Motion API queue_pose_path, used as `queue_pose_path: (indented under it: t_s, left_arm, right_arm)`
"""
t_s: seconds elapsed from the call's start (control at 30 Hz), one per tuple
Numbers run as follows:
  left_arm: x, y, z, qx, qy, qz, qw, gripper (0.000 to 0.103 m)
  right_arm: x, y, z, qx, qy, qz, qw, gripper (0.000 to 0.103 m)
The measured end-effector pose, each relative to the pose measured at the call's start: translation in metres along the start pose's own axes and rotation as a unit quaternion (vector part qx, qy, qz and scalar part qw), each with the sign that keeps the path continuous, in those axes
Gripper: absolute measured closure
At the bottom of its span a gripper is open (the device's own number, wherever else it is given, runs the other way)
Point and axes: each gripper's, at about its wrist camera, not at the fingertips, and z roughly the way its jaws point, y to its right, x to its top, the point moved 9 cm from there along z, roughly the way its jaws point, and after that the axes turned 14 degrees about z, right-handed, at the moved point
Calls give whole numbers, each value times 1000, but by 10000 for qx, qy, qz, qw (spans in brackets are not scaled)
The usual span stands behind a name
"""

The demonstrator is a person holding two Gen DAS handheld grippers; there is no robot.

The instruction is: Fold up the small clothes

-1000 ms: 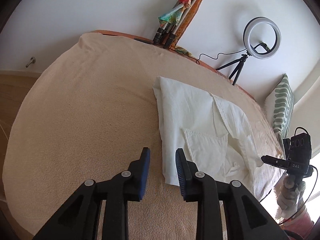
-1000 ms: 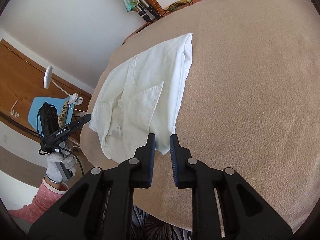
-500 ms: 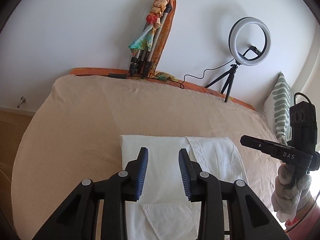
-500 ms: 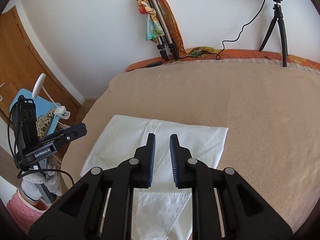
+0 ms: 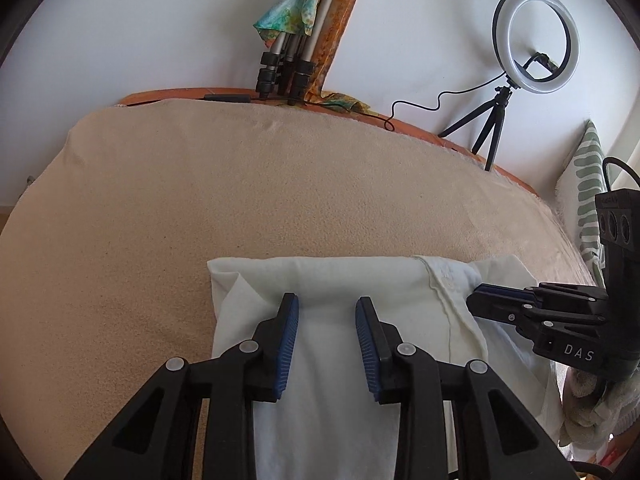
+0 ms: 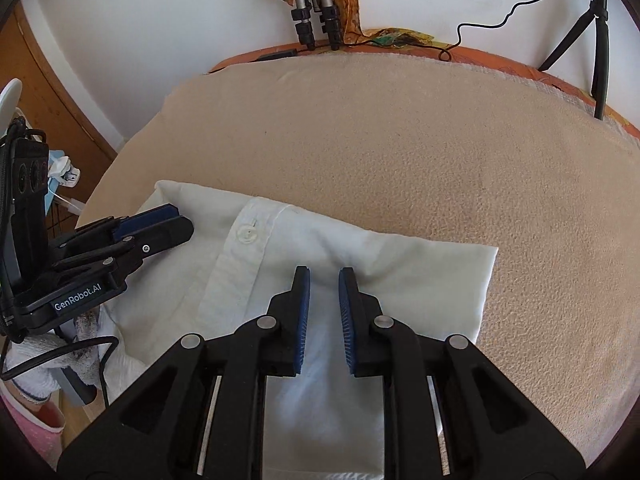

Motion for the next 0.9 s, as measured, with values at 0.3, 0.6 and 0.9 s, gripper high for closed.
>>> queue_pose_path:
  t_s: [0.3, 0.6, 0.9]
  left_arm:
    - [0, -38, -40, 105, 145, -596, 9981, 74]
    - [-18, -54, -86, -250, 241, -1017, 9942, 52]
    - [-62, -49, -77, -1037, 11, -1995, 9744, 51]
  right_arm:
    - [28, 86, -40, -1079, 483, 553, 9914, 86]
    - [19, 111, -110, -169, 945, 1517, 9838, 61]
    - [-33, 87, -116, 970, 589, 2071, 9717, 44]
